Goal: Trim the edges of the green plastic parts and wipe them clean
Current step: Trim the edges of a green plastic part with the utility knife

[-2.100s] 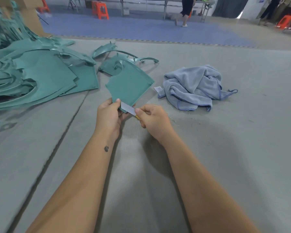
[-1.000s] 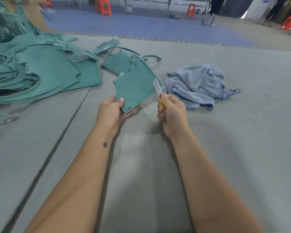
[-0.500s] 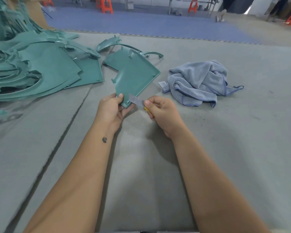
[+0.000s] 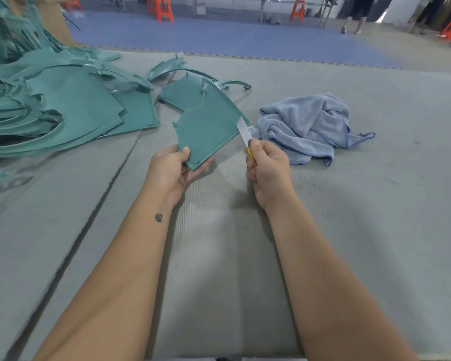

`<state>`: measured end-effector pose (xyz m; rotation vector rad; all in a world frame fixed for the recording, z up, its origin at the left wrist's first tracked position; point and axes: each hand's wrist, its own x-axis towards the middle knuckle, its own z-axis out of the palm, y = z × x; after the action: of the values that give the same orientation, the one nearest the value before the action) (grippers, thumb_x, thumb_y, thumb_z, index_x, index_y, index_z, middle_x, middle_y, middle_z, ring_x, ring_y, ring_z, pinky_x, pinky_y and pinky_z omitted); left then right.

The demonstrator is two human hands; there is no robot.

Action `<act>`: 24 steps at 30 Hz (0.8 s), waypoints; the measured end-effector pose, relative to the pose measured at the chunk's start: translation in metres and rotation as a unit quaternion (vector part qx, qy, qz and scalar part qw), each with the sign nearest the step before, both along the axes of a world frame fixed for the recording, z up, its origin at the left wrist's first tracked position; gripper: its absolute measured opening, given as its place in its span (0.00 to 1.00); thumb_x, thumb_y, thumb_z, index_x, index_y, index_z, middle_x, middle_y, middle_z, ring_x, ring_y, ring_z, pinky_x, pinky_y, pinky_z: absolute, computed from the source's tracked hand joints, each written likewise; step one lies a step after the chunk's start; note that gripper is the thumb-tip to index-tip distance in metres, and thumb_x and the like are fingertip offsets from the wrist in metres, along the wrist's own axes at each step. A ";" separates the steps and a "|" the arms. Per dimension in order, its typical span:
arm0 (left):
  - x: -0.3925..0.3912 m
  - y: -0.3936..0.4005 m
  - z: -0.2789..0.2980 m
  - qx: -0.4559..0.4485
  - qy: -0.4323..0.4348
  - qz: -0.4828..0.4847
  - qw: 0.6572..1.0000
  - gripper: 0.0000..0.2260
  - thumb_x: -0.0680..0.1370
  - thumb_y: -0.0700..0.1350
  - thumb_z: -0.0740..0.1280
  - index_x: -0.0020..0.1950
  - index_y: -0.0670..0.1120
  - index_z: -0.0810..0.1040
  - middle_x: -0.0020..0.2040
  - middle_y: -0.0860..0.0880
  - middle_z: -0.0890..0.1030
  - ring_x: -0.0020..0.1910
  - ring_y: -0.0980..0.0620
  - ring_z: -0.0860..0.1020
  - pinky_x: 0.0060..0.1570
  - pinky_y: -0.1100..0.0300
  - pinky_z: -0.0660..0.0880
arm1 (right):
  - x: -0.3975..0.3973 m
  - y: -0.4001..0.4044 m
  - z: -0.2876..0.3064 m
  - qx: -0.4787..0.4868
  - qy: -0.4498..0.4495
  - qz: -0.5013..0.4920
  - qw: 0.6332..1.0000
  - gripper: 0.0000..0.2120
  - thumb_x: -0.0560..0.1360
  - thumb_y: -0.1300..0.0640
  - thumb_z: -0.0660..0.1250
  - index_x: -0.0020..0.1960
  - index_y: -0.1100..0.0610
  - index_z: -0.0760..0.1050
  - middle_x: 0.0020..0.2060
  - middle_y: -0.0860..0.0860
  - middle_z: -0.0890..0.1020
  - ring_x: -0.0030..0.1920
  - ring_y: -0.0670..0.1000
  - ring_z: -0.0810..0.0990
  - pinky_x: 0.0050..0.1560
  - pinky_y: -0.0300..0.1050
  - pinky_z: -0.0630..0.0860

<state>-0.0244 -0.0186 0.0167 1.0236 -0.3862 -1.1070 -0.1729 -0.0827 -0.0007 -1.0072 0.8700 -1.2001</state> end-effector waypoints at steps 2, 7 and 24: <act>0.001 0.000 -0.001 0.000 -0.010 -0.004 1.000 0.10 0.82 0.34 0.55 0.50 0.38 0.76 0.39 0.45 0.85 0.37 0.48 0.85 0.34 0.61 0.80 | 0.001 0.001 0.001 0.015 -0.027 -0.014 0.999 0.14 0.82 0.59 0.61 0.37 0.57 0.72 0.25 0.49 0.68 0.21 0.43 0.59 0.22 0.35 0.57; 0.004 -0.002 -0.004 0.004 -0.038 -0.004 0.999 0.10 0.83 0.35 0.56 0.49 0.41 0.76 0.38 0.47 0.86 0.38 0.48 0.85 0.34 0.62 0.80 | -0.013 -0.002 0.007 0.062 -0.133 -0.074 0.986 0.13 0.82 0.56 0.60 0.39 0.56 0.71 0.26 0.49 0.69 0.24 0.45 0.61 0.23 0.35 0.58; 0.002 -0.003 -0.004 0.016 -0.063 0.012 0.998 0.10 0.83 0.36 0.56 0.50 0.43 0.77 0.42 0.47 0.84 0.37 0.50 0.85 0.33 0.61 0.79 | -0.020 -0.005 0.012 0.030 -0.032 -0.091 0.995 0.14 0.77 0.44 0.63 0.40 0.50 0.82 0.32 0.42 0.68 0.31 0.42 0.63 0.36 0.37 0.61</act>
<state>-0.0225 -0.0217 0.0123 1.1267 -0.4577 -1.0315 -0.1928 -0.0879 0.0113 -0.8493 0.9578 -1.3446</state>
